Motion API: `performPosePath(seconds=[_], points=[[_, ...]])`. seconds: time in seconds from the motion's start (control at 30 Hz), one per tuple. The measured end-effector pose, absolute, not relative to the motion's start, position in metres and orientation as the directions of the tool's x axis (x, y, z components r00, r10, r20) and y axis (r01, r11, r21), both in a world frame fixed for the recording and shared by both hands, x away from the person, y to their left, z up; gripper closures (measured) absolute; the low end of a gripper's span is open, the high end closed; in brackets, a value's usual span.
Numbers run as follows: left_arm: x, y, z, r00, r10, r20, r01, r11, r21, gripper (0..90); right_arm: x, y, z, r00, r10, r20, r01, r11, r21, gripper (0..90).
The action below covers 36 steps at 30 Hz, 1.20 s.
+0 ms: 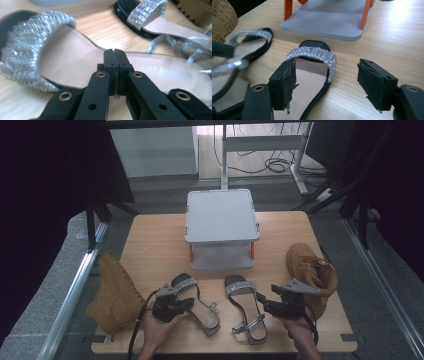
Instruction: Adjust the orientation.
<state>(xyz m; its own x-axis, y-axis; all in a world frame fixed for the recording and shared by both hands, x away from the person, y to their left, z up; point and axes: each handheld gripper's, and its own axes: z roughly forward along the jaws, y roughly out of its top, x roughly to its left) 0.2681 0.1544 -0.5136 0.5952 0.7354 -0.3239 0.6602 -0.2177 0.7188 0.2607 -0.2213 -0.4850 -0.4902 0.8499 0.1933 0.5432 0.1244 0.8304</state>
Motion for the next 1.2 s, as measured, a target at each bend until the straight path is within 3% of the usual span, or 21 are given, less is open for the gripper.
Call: performPosePath(seconds=[0.23,0.37,0.57,0.6,0.7,0.73,0.77,0.8,0.83,1.03,1.2], points=[[0.271,0.152,-0.511,0.595,0.747,-0.297,0.652,-0.233,0.721,89.4,0.258,-0.222,-0.484,-0.507,0.844,0.173,0.524,0.143,0.839,32.7],[0.268,0.155,-0.507,0.596,0.748,-0.292,0.639,-0.223,0.736,87.5,0.253,-0.217,-0.481,-0.508,0.854,0.117,0.471,0.161,0.868,37.9],[0.259,0.166,-0.494,0.589,0.751,-0.297,0.617,-0.181,0.766,83.1,0.248,-0.205,-0.477,-0.599,0.795,0.099,0.445,0.228,0.866,49.0],[0.257,0.168,-0.492,0.592,0.75,-0.295,0.608,-0.176,0.774,79.4,0.247,-0.198,-0.477,-0.608,0.788,0.092,0.44,0.238,0.866,60.1],[0.252,0.173,-0.484,0.593,0.748,-0.299,0.594,-0.155,0.789,66.2,0.246,-0.192,-0.477,-0.656,0.746,0.114,0.441,0.256,0.86,70.7],[0.25,0.175,-0.481,0.591,0.749,-0.298,0.589,-0.149,0.795,66.2,0.246,-0.192,-0.477,-0.656,0.746,0.114,0.441,0.256,0.86,70.7],[0.248,0.176,-0.478,0.59,0.751,-0.295,0.587,-0.148,0.796,58.0,0.244,-0.187,-0.476,-0.676,0.729,0.109,0.44,0.28,0.853,77.9],[0.247,0.177,-0.476,0.594,0.749,-0.294,0.583,-0.15,0.798,55.7,0.244,-0.187,-0.476,-0.676,0.729,0.109,0.44,0.28,0.853,77.9],[0.245,0.179,-0.473,0.599,0.747,-0.289,0.576,-0.15,0.804,53.7,0.243,-0.184,-0.475,-0.694,0.71,0.121,0.444,0.29,0.848,84.4],[0.237,0.191,-0.46,0.581,0.766,-0.275,0.554,-0.125,0.823,42.7,0.24,-0.17,-0.479,-0.74,0.663,0.112,0.435,0.345,0.832,89.7],[0.236,0.199,-0.458,0.576,0.765,-0.289,0.552,-0.103,0.827,40.1,0.234,-0.155,-0.48,-0.766,0.631,0.12,0.44,0.379,0.814,89.7]])
